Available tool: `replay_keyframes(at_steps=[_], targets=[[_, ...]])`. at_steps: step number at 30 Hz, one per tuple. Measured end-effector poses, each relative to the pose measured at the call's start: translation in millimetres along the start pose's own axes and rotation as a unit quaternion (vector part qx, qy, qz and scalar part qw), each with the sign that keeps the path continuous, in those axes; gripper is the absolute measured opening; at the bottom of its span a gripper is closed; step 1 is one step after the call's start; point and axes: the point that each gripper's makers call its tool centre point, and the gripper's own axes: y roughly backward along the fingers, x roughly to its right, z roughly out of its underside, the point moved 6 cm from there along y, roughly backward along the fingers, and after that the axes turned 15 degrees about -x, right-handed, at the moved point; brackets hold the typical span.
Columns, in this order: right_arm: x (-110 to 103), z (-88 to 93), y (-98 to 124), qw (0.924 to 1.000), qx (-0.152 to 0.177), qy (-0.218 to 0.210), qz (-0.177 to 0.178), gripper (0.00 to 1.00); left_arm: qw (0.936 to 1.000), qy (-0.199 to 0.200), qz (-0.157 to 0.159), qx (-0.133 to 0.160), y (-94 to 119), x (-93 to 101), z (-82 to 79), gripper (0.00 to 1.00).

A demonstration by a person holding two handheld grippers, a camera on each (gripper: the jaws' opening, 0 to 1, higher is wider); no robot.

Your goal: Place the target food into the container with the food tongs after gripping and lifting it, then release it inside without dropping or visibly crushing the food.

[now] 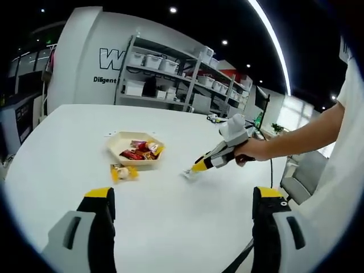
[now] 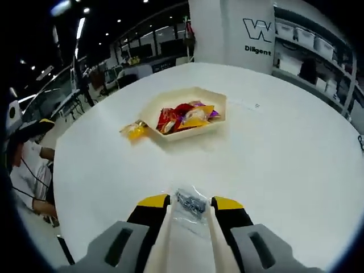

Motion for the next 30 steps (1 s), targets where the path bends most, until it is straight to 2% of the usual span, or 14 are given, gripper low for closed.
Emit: replay_keyframes(at_steps=[9, 12, 14, 16, 18, 23, 25, 30], targets=[[-21.9, 16.6, 11.0, 0.9997, -0.003, -0.003, -0.024, 0.24, 0.9999, -0.004, 0.011, -0.003, -7.6, 10.2, 2.4, 0.97], [-30.1, 20.9, 16.1, 0.9990, -0.001, 0.006, -0.043, 0.25, 0.9999, -0.004, 0.013, -0.003, -9.0, 12.7, 2.2, 0.97], [-29.4, 18.4, 21.6, 0.9976, 0.018, 0.063, -0.023, 0.25, 0.9999, -0.005, 0.014, -0.003, -9.6, 14.0, 2.5, 0.97], [-28.3, 18.9, 25.2, 0.9921, 0.018, 0.124, 0.000, 0.25, 0.9999, -0.004, 0.015, -0.004, -10.1, 14.9, 3.4, 0.97], [-27.6, 19.8, 24.9, 0.9872, 0.013, 0.159, -0.001, 0.26, 0.9999, -0.004, 0.015, -0.005, -10.4, 16.1, 4.3, 0.97], [-36.6, 17.8, 23.7, 0.9792, 0.010, 0.202, -0.013, 0.26, 0.9999, -0.004, 0.013, -0.004, -9.6, 17.4, 4.3, 0.97], [-43.2, 15.5, 21.9, 0.9725, 0.006, 0.233, -0.009, 0.26, 0.9999, -0.003, 0.012, -0.003, -9.0, 17.6, 4.0, 0.97], [-47.6, 21.7, 6.3, 0.9586, -0.029, 0.283, 0.008, 0.26, 1.0000, -0.003, 0.009, -0.001, -7.7, 18.4, 3.5, 0.97]])
